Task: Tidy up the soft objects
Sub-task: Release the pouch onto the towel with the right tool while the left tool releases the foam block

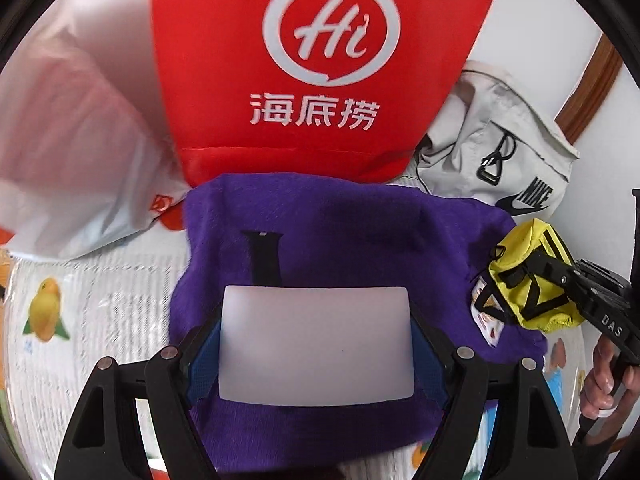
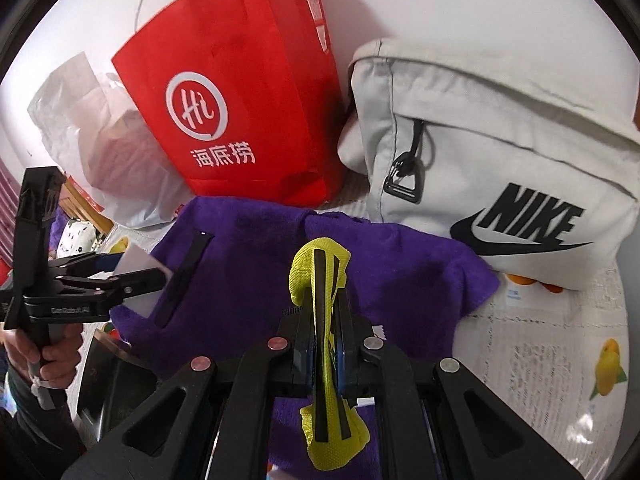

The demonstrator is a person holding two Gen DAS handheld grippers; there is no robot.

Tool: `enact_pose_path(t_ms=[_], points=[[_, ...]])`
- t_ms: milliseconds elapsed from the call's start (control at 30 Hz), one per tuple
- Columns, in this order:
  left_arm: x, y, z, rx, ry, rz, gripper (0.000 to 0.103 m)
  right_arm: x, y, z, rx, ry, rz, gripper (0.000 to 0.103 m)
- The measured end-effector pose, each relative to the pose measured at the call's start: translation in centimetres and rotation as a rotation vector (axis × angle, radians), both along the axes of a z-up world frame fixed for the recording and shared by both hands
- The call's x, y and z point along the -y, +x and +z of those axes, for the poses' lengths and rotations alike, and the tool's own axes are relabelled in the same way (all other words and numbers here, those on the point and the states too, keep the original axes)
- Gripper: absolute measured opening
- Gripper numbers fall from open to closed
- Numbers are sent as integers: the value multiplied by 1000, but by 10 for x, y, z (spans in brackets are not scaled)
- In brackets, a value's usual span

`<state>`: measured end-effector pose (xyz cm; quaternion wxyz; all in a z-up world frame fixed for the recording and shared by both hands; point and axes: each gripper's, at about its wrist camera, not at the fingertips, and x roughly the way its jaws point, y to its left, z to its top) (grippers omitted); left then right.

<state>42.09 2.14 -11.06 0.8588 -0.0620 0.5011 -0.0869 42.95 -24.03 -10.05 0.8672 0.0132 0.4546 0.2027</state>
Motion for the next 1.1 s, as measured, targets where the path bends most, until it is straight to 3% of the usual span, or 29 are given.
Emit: enact_pose_path(t_ms=[300,533,633,700,733,1033,1100], points=[[11,23,-25,-58,-6,-46,81,3,21,-28,-73,-40,8,8],[9,26,-28,-70,-12,-30,94,-1,23,-35,-81,-66,21,10],[7,24,-24,-64,9,-25,95,-2,22,-34,-64,-97,19,21],[6,23,-20,-60,-5,-27,94,-1,23,-34,-56,-95,19,50],[6,22,-18,-59,-12,-27,94,0,23,-33,-47,-95,18,54],[3,-15,21,34,-11,-23,93,14,14,-14,18,-163,-26,59],[3,-29,29,59,-47,-29,93,19,6,-6,26,-156,-26,69]])
